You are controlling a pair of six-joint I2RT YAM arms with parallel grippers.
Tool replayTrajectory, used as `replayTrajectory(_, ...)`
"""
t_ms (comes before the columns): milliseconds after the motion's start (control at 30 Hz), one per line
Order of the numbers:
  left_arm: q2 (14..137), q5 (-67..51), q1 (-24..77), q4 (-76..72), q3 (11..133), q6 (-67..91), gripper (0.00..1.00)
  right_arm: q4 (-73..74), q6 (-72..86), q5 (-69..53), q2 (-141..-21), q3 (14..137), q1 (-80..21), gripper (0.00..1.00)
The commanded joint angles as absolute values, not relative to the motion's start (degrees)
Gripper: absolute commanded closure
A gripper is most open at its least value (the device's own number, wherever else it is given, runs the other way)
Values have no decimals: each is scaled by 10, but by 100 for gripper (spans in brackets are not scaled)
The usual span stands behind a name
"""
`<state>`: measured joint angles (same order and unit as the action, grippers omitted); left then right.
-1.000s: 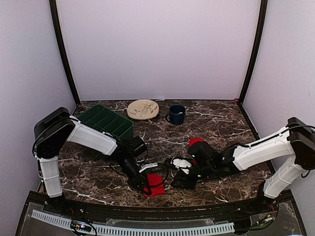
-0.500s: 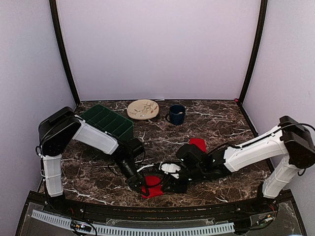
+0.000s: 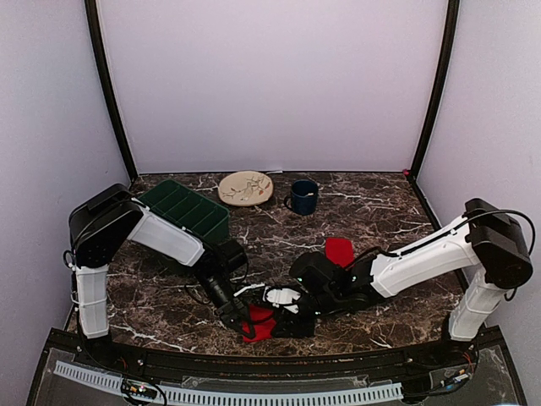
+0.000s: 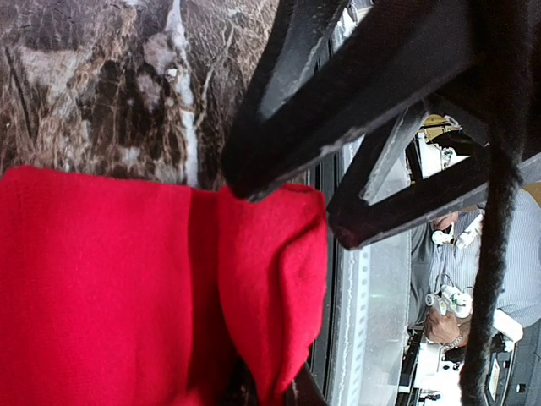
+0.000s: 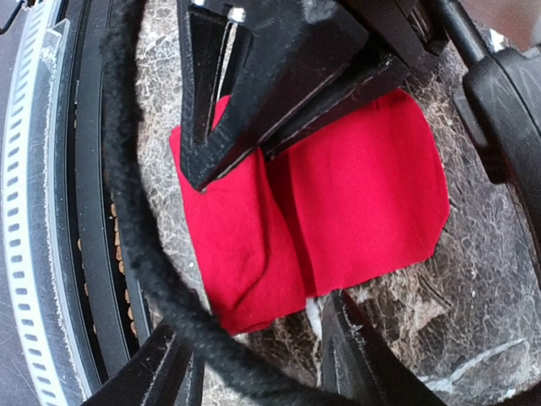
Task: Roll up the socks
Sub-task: Roll the sock at the center of the board.
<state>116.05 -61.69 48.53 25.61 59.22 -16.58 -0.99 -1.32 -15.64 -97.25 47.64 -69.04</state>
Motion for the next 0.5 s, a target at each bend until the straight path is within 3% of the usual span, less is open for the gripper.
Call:
replayTrajectory(0,1171,-600,484,281,592,-180,92,-14,-29,-165,-988,498,-698,56)
replayTrajectory(467,1179,-606,483,285,596,-184,92,-13,-47,-180,-1015,520,-698,66)
